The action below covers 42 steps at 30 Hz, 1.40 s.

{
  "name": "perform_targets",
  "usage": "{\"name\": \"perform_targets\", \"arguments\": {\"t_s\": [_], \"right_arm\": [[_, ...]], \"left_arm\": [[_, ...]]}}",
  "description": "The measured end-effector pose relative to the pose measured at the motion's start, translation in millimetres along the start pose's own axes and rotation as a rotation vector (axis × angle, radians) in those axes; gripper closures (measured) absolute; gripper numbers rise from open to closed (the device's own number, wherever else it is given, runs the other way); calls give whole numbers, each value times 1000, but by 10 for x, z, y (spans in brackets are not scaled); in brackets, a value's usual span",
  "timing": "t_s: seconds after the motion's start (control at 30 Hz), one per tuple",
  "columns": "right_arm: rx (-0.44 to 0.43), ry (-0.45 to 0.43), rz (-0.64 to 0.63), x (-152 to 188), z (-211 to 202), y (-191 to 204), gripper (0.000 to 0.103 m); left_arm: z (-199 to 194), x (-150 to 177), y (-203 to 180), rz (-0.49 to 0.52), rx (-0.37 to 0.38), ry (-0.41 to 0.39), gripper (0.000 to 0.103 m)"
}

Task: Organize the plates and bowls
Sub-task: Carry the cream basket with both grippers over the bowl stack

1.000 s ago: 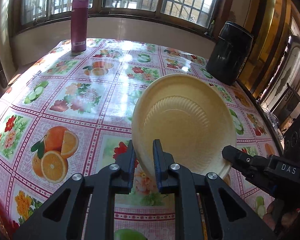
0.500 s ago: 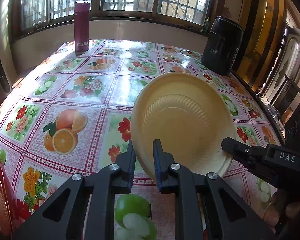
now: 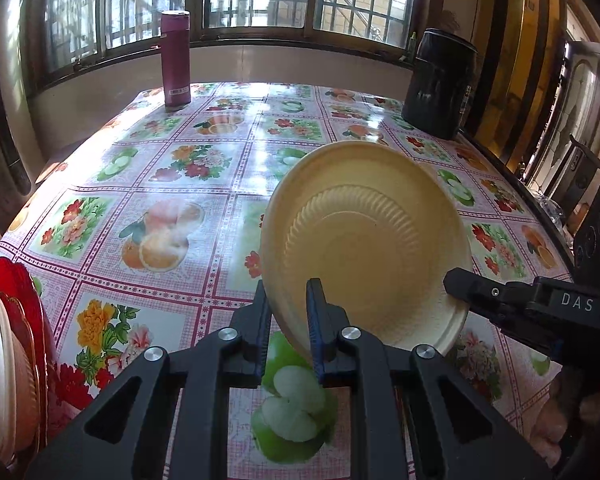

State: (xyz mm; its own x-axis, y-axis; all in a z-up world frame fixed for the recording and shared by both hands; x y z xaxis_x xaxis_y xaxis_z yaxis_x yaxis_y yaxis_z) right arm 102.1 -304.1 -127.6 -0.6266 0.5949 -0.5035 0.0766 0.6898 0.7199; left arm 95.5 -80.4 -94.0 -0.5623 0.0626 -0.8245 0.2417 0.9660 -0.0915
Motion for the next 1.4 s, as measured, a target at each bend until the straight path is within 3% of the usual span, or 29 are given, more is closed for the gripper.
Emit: {"name": "perform_targets", "arguments": {"t_s": [0.4, 0.9, 1.1, 1.4], "right_arm": [[-111, 45, -20, 398, -121, 392, 93], [-346, 159, -215, 895, 206, 2010, 90], [-385, 209, -259, 1143, 420, 2383, 90], [-362, 286, -276, 1401, 729, 2414, 89]], "left_arm": [[-646, 101, 350, -7, -37, -78, 88], [-1767, 93, 1468, -105, -209, -245, 86], [-1897, 144, 1801, -159, -248, -249, 86], [-1814, 332, 2048, -200, -277, -200, 85]]}}
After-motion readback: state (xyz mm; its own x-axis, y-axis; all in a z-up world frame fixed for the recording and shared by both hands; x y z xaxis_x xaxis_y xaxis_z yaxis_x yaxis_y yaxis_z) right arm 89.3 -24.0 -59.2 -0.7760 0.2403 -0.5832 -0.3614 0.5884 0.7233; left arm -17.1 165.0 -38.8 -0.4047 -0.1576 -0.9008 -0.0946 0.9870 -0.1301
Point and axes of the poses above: each gripper's, at about its wrist camera, not at the fingertips, and z roughly the way its jaws point, y to its left, x to its underside, the point moved 1 cm from there along z, roughly the way its jaws point, and after that the axes turned 10 degrees about -y, right-handed, at the moved point
